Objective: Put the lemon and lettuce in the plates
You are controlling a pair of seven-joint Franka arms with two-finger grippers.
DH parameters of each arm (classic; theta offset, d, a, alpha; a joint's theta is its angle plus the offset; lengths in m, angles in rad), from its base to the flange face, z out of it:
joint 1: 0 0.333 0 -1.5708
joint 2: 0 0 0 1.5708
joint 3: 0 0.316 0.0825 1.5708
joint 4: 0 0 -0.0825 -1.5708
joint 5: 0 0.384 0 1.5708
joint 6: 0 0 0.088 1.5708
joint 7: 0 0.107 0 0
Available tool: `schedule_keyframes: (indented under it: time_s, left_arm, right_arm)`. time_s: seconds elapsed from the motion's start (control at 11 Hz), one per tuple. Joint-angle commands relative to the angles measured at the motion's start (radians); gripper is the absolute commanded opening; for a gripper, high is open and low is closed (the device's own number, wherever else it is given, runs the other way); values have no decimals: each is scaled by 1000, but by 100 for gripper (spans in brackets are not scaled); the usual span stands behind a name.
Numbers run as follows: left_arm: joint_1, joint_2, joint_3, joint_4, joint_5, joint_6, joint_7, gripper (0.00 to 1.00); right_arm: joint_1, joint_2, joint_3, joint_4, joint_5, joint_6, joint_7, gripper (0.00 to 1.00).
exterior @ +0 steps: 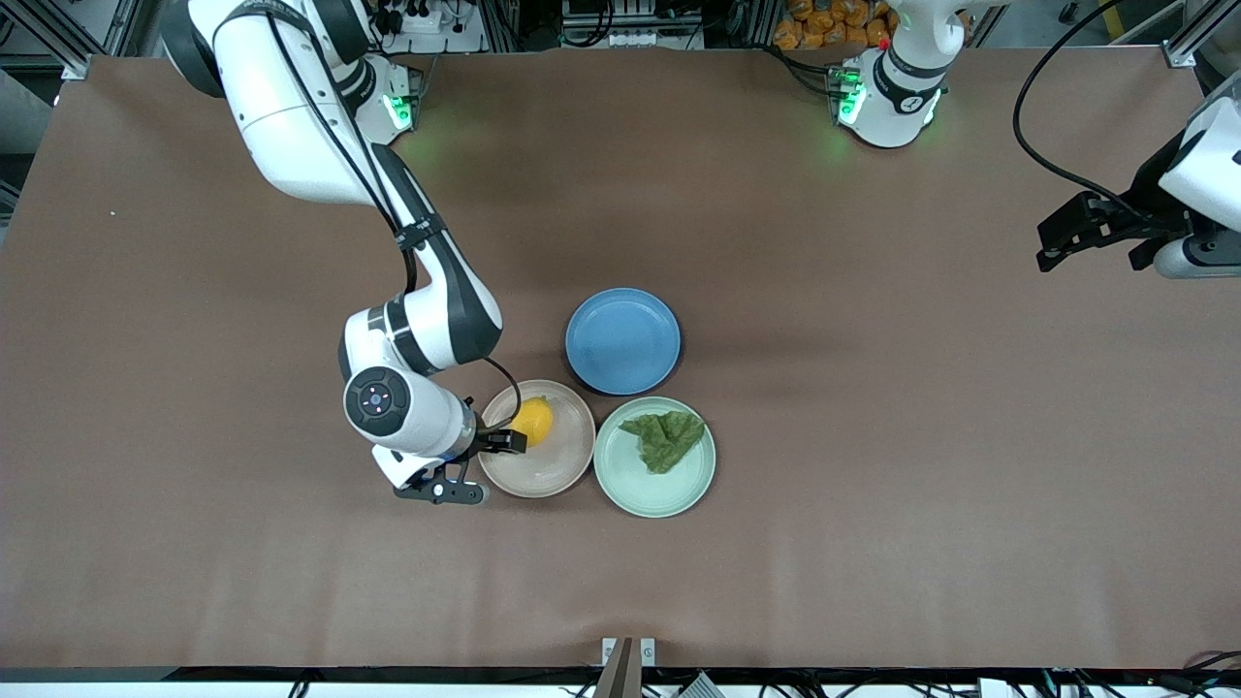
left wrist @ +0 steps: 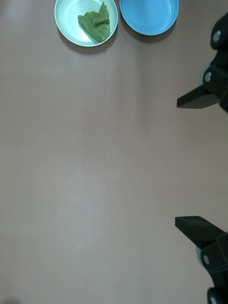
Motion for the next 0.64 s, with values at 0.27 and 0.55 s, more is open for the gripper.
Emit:
schedule_keyframes:
  time_s: [0.27, 0.55]
  left_arm:
    - [10, -18, 3, 1, -18, 3, 29, 100]
    - [10, -18, 6, 1, -19, 3, 29, 100]
  right_arm:
    - [-133, -52, 0, 50, 1, -211, -226, 100]
    - [-196, -91, -12, 50, -2, -297, -302, 100]
